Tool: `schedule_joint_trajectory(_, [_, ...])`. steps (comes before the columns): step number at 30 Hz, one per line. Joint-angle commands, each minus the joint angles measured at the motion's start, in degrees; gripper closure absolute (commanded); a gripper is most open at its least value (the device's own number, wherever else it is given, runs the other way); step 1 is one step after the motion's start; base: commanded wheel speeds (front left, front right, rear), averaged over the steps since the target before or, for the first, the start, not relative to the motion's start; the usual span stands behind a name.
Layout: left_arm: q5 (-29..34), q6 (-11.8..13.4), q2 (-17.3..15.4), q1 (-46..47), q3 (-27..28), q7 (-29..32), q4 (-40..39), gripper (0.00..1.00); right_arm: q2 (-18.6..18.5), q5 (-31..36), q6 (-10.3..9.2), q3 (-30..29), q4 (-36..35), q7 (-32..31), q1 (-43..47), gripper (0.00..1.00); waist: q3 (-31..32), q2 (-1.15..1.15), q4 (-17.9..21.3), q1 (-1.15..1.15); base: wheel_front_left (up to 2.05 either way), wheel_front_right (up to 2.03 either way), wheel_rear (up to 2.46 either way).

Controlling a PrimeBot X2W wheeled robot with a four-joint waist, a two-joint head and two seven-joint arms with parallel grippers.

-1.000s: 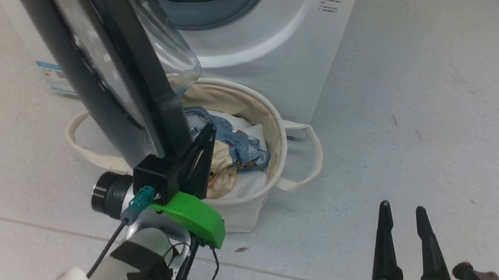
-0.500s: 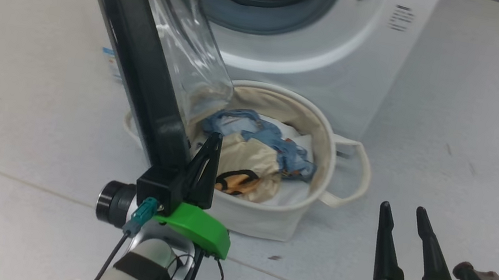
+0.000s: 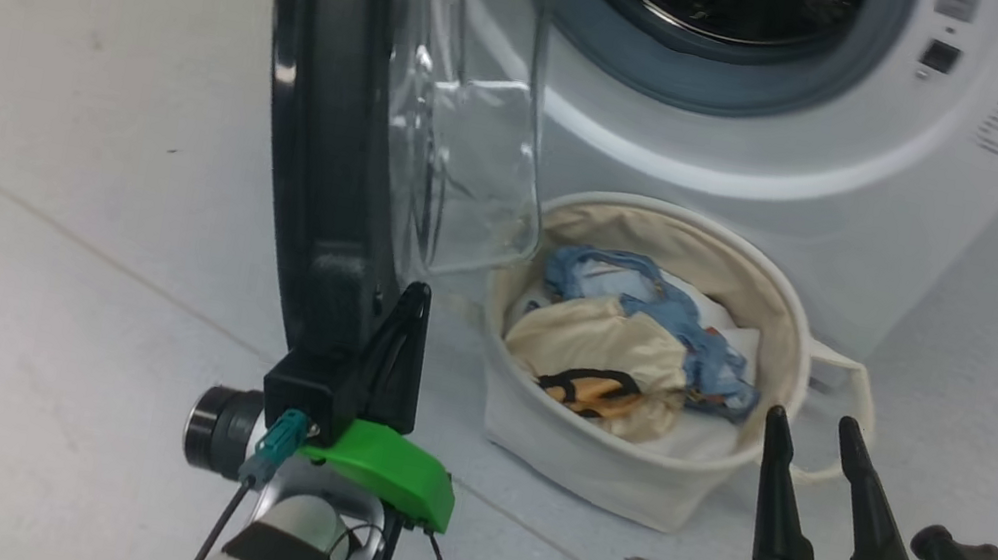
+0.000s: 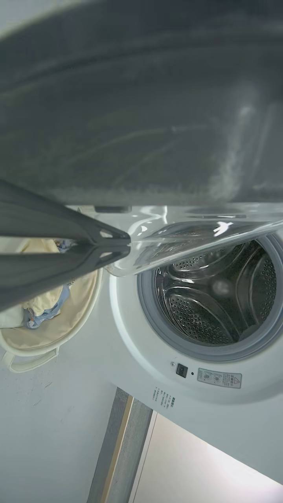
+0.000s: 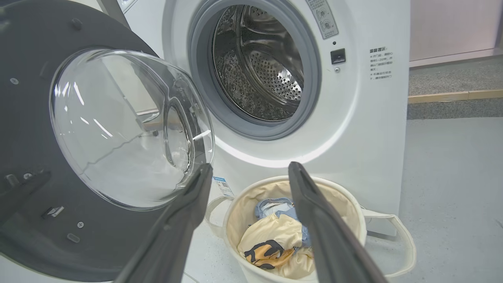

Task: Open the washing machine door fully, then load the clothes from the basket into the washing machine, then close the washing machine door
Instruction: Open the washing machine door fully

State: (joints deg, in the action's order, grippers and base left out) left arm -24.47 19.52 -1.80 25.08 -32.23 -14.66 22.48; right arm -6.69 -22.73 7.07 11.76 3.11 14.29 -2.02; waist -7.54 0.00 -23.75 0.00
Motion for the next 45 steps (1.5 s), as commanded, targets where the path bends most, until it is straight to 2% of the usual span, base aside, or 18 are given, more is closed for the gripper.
schedule_joint_trajectory(1, [-0.47, 0.67, -1.08, 0.67, 1.9, -0.34, -1.73, 1.0, -0.64, -0.41, 0.42, 0.83, -1.75, 0.71, -1.33, 0.0, 0.02, 0.0, -2.72, 0.0, 0.0, 0.0, 0.0])
schedule_joint_trajectory(9, [-0.22, 1.28, -1.08, 1.05, 4.28, -0.34, -0.19, 1.0, -1.16, -0.15, 0.42, 1.57, -1.75, 0.71, -1.98, 0.0, -0.98, 0.0, -6.5, 0.0, 0.0, 0.0, 0.0])
schedule_joint_trajectory(17, [2.08, 1.24, -1.08, 1.69, 12.51, -0.34, 1.34, 1.0, -1.6, -0.16, 0.42, 2.3, -1.33, 0.71, -2.4, 0.0, -2.67, 0.0, -6.79, 0.0, 0.0, 0.0, 0.0])
schedule_joint_trajectory(25, [6.33, -1.47, -1.29, 3.27, 24.05, -0.34, 1.34, 1.0, -3.21, 0.12, 0.42, 2.84, -1.09, 0.71, -3.16, 0.0, -5.49, 0.0, -6.92, 0.0, 0.0, 0.0, 0.0])
schedule_joint_trajectory(38, [9.62, -4.35, -1.39, 9.98, 35.19, -0.34, 5.8, 1.0, -8.43, 1.16, 0.42, 4.73, -1.76, 0.71, -7.27, 0.0, -13.02, 0.0, -6.9, 0.0, 0.0, 0.0, 0.0])
schedule_joint_trajectory(45, [9.99, -4.57, -1.22, 12.31, 42.14, -0.34, 7.71, 1.0, -10.67, 1.1, 0.42, 4.8, -2.02, 0.71, -8.44, 0.0, -15.31, 0.0, -7.15, 0.0, 0.0, 0.0, 0.0])
